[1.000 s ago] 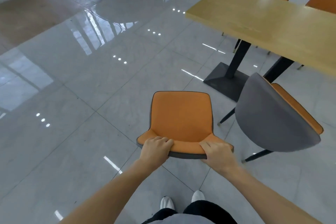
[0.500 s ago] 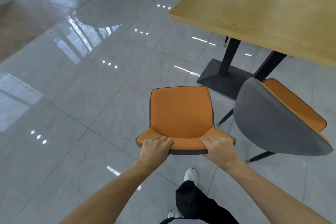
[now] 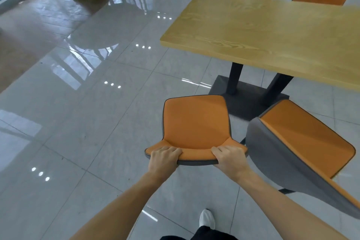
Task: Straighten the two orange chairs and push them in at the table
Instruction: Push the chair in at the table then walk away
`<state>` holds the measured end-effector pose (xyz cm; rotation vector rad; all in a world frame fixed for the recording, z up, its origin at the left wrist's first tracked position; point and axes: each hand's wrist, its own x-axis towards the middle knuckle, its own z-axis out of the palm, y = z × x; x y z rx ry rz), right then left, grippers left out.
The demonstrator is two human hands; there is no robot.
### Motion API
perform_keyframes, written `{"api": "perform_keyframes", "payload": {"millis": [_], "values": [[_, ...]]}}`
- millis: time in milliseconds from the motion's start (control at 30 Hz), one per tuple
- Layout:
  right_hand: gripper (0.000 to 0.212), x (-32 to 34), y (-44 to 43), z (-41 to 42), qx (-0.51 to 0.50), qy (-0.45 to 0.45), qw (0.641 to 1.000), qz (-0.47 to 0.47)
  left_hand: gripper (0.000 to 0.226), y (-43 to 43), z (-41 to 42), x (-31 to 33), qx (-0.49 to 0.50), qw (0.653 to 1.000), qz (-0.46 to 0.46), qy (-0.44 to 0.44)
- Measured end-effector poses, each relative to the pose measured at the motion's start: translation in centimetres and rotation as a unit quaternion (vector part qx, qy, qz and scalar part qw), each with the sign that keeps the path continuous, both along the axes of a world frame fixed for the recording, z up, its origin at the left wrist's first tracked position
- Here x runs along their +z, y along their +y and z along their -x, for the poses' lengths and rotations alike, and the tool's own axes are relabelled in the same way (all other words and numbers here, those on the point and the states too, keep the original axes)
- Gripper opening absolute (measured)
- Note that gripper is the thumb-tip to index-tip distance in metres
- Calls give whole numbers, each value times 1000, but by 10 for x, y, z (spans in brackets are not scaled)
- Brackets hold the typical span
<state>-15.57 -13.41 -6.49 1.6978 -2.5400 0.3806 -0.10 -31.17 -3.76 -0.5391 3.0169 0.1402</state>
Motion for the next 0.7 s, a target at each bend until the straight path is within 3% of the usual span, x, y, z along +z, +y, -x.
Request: {"api": "perform_keyframes", "payload": {"millis": [233,467,700], "values": [[29,4,-26,35,-36,-8,999,1,34,-35,50,0,-14,1000,4,-5],[42,10,-29,72,-48,-7,998,-28,33,-42,87,-9,-25,1000,4,-6],[41,12,-37,89,-28,-1,999,-47,32,-52,105,-12,-32,999,15,-1]]}}
